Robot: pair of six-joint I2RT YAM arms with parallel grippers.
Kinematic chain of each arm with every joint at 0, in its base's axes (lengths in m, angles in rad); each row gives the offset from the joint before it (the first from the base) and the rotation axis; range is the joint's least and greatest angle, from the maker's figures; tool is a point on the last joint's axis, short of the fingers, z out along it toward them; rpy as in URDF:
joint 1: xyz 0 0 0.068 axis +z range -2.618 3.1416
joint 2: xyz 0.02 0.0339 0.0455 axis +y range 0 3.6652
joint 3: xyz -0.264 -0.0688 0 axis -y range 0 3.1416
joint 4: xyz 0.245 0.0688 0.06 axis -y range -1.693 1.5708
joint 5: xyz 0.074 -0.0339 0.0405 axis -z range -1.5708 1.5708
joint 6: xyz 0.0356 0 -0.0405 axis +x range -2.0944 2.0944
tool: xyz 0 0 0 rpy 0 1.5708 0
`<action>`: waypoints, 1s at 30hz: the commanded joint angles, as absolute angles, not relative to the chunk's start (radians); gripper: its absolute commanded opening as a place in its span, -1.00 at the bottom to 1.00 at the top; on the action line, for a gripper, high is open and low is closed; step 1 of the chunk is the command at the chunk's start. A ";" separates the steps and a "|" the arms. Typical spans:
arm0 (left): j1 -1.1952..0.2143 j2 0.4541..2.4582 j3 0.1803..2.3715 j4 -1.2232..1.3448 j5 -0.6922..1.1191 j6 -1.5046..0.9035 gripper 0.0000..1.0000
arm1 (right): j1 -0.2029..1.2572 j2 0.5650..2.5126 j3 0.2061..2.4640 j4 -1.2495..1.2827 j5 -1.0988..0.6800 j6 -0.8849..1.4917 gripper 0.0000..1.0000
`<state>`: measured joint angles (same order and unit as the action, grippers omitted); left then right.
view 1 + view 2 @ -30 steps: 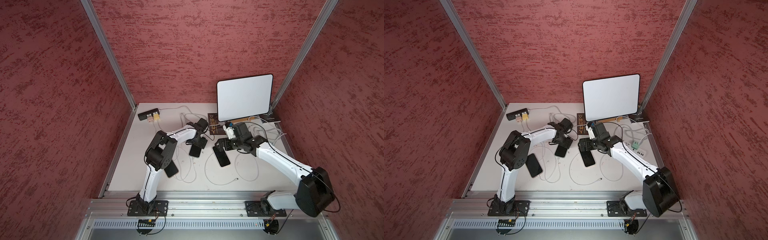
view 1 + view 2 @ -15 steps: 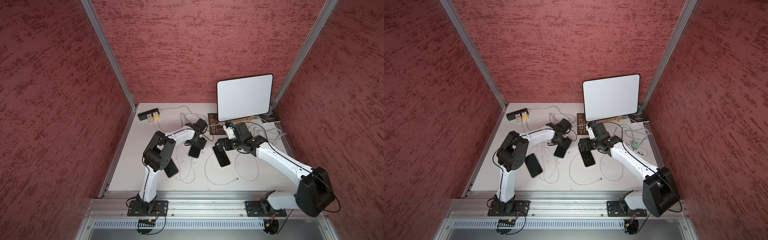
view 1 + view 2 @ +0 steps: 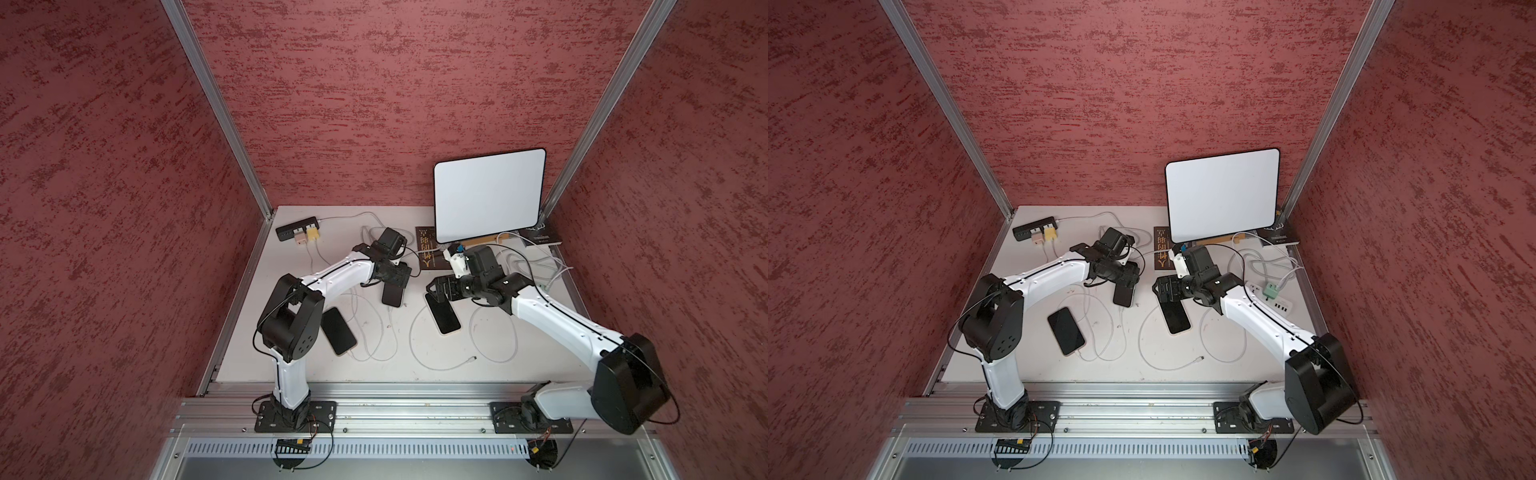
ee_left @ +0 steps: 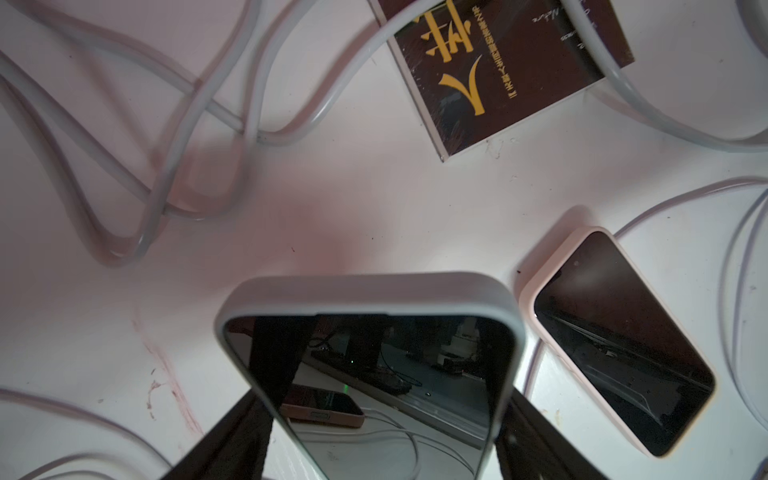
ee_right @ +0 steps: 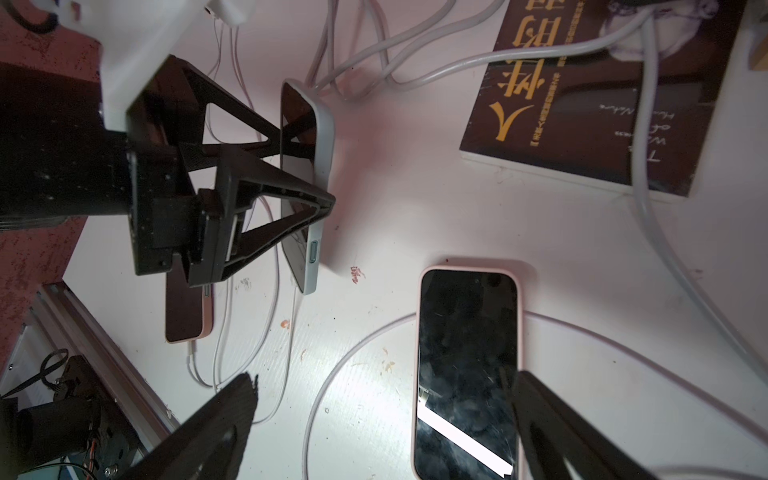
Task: Unplug the charging cable from the phone
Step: Pick up the phone at the center of the board.
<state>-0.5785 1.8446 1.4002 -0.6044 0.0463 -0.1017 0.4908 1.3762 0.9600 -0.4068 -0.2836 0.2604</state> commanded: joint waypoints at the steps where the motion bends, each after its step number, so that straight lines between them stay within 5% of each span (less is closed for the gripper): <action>1: -0.568 1.773 1.380 -0.532 0.073 -0.119 -0.26 | 0.489 1.357 0.939 -0.326 -0.327 0.243 0.98; 16: -0.507 1.495 1.208 -0.330 0.207 -0.163 -0.63 | 0.522 1.333 0.829 -0.095 -0.438 0.198 0.98; 30: -0.425 1.290 1.032 -0.094 0.359 -0.239 -0.68 | 0.593 1.348 0.762 0.081 -0.508 0.235 0.98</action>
